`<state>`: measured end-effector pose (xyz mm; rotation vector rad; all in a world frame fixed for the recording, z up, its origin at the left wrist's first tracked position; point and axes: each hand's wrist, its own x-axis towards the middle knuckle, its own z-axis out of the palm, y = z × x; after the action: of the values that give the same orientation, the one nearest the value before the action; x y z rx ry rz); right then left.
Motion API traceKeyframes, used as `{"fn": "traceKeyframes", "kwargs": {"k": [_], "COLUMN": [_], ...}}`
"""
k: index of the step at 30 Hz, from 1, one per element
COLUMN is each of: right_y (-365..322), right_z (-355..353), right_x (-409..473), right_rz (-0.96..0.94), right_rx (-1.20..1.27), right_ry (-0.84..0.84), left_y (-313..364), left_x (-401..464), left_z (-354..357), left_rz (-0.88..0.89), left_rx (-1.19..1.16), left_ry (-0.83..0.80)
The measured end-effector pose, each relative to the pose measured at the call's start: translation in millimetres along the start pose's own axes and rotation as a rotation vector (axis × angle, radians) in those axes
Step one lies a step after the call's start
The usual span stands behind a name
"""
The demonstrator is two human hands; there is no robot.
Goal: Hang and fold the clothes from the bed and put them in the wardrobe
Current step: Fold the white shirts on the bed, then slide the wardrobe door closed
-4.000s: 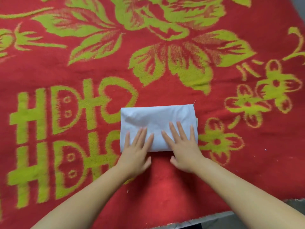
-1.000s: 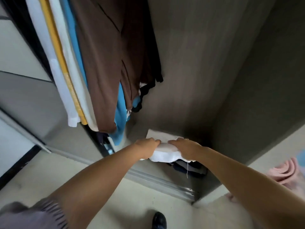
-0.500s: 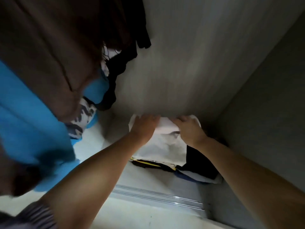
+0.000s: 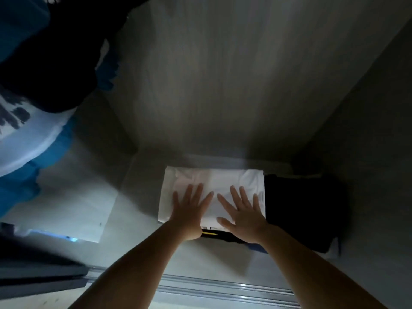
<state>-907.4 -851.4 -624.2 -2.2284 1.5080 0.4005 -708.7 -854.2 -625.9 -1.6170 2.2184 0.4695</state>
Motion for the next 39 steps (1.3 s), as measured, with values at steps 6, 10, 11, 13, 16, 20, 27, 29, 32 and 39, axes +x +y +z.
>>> {"fn": "traceKeyframes", "kwargs": {"k": [6,10,11,13,16,20,27,29,32,39], "right_y": [-17.3,-34.4,-40.4,-57.7,-88.2,-132.2,-221.2,-249.9,-298.6,-423.3], "right_z": [-64.1,-150.9,-177.4,-231.5,-306.1,-388.6,-509.3,-528.2,-554.5,-603.7], "right_x": [-34.5,-92.4,-108.1,-141.3,-195.9,-252.3,-313.8,-332.4,-361.9,-390.6], "right_rz": [0.084,0.113,0.114,0.101,0.054,-0.102,-0.423,-0.533,-0.758,-1.048], "right_rx": [0.084,0.101,0.114,0.102,0.077,0.046,0.113,0.108,0.072,0.198], "right_ry": [0.005,0.172,0.202,0.244,0.309,0.410,0.646,0.724,0.791,0.881], "left_y": [21.6,43.2,46.8,50.8,57.9,61.0,44.8,39.6,18.5,-67.8], "left_x": [-35.9,-96.6,-114.2,-153.2,-218.4,-293.0,-397.2,-435.3,-495.6,-590.7], "left_z": [-66.6,-145.2,-169.4,-220.5,-286.4,-346.8,-440.3,-460.3,-482.1,-518.2], "left_rz": [-0.045,-0.161,-0.178,-0.209,-0.266,-0.247,-0.158,-0.065,-0.027,-0.357], "left_rx": [-0.073,-0.131,-0.154,-0.228,-0.388,-0.492,-0.563,-0.538,-0.440,-0.555], "left_ry": [0.007,0.195,0.239,0.309,0.393,0.494,0.838,0.982,1.172,1.617]}}
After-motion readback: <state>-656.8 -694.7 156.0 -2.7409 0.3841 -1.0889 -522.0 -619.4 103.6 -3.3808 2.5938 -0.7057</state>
